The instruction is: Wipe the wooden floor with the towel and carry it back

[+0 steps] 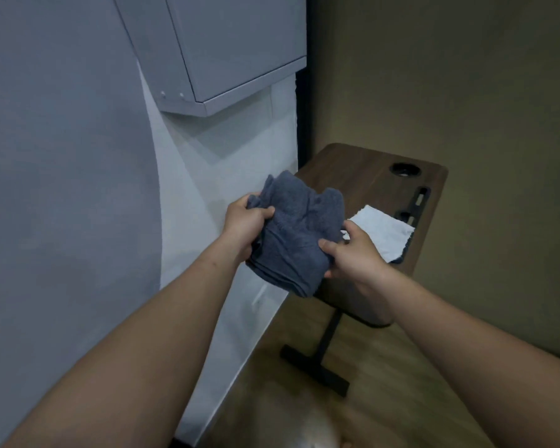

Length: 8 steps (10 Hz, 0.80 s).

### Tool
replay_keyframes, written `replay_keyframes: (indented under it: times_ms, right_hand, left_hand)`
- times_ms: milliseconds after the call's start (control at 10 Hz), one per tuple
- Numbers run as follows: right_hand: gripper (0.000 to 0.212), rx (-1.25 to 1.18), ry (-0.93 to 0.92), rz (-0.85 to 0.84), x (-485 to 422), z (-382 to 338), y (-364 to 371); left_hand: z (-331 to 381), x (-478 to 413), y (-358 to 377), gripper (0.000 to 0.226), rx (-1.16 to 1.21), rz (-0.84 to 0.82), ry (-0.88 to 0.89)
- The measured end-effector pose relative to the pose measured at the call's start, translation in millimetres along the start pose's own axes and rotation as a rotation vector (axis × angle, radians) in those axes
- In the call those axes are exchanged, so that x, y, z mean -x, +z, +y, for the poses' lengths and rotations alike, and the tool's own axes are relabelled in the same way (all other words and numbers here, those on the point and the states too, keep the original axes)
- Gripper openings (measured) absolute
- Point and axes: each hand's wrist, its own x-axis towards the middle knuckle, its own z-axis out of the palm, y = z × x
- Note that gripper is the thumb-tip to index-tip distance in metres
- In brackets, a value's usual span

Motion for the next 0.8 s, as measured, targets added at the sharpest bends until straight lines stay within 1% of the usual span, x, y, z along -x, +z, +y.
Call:
replay_keyframes:
  times_ms: [100, 200, 300, 400, 500, 600, 700, 800]
  right_hand:
    - [0.028, -0.022, 0.032, -0.022, -64, 2, 3]
    - [0.036, 0.081, 0.098, -0.025, -103, 20, 4]
    - [0.037, 0.159, 0.124, -0.009, -112, 35, 7]
    - [0.036, 0.223, 0.093, 0.023, -115, 39, 12]
    - [0.038, 0.246, 0.104, 0.064, -117, 33, 15]
    - [0.041, 0.301, 0.124, 0.097, -115, 24, 18]
    - [0.031, 0.493, 0.147, 0.127, -103, 16, 23]
    - [0.044, 0.714, 0.267, 0.119, -88, -3, 27]
  left_hand:
    - [-8, -65, 13, 0.018, -0.096, 0.083, 0.002]
    - [-37, -112, 16, 0.024, -0.369, 0.081, -0.063]
    - [-72, -121, 10, 0.028, -0.64, 0.071, -0.077]
    - [-90, -124, 6, 0.024, -0.717, 0.107, 0.011]
    - [-89, -129, 9, 0.034, -0.75, 0.105, 0.062]
    - [-85, -137, 10, 0.051, -0.853, 0.058, 0.135]
    - [-74, -142, 7, 0.065, -0.918, 0.004, 0.086]
    - [-52, -143, 6, 0.073, -0.93, -0.062, 0.1]
